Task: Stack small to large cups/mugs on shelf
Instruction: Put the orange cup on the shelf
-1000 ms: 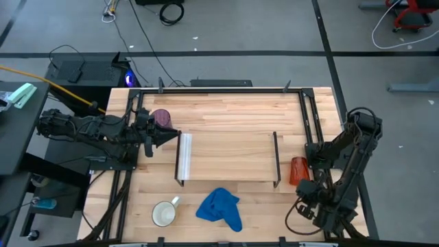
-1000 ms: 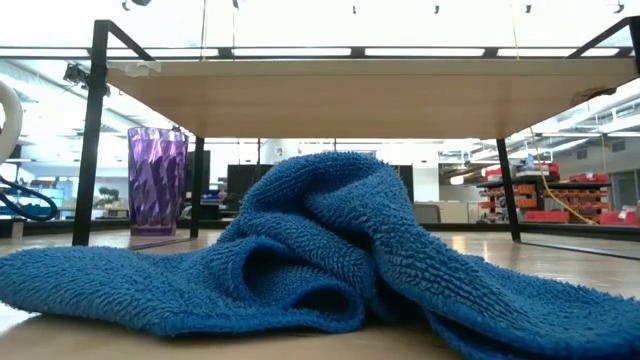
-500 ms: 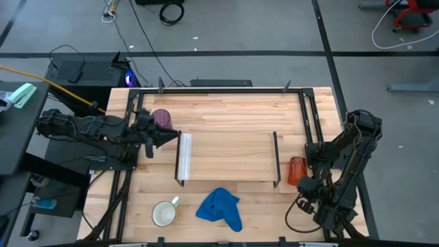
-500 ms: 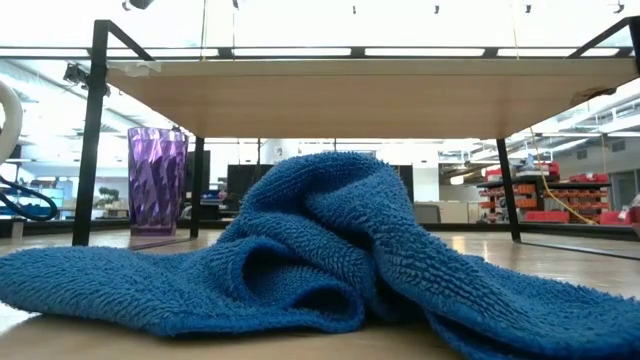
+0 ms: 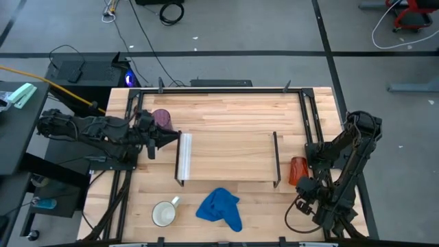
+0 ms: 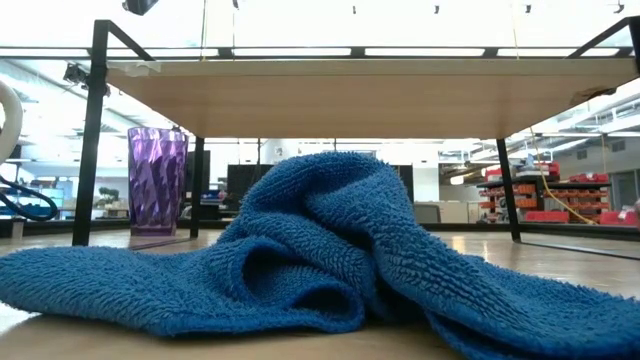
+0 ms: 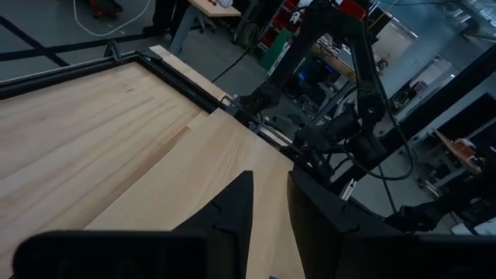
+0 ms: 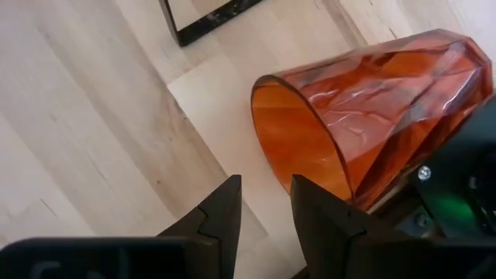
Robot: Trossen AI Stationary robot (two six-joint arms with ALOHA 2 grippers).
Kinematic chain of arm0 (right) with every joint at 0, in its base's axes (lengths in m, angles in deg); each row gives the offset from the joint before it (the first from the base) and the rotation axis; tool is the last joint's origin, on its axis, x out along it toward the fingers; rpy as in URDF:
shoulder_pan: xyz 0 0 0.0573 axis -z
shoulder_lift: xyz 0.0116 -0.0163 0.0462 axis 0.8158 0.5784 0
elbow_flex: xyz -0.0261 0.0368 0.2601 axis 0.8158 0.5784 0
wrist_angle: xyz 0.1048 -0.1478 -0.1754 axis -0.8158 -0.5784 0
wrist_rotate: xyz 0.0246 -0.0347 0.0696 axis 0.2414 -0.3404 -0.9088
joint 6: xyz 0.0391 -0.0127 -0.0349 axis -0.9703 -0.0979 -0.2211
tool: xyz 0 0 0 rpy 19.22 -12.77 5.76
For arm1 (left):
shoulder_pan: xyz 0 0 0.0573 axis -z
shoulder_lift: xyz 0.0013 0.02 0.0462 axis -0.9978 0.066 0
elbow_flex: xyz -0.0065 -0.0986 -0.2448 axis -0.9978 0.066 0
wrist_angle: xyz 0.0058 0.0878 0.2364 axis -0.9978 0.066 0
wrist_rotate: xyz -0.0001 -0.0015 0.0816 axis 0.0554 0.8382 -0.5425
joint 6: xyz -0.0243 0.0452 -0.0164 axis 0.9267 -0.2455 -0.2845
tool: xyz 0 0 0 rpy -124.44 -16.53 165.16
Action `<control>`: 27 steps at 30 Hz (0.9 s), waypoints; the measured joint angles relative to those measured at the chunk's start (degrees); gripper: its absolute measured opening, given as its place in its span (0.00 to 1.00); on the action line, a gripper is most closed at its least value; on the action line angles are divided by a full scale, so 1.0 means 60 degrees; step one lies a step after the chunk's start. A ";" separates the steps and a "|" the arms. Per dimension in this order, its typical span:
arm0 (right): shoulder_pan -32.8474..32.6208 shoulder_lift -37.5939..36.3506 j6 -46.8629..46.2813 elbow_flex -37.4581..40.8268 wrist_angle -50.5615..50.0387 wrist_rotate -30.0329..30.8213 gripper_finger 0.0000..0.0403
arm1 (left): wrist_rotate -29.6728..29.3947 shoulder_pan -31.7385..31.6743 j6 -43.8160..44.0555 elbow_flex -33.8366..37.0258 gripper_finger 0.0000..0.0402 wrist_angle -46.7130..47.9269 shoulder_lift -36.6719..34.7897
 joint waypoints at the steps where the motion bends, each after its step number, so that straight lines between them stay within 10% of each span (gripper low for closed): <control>1: 0.0000 0.0000 -0.0001 0.0000 -0.0022 0.0004 0.30 | 0.0000 0.0000 0.0000 0.0000 0.23 -0.0032 0.0037; 27: 0.0004 0.0004 -0.0007 0.0370 -0.0711 -0.0058 0.45 | 0.0000 0.0000 -0.0249 0.0000 0.22 0.0014 0.0478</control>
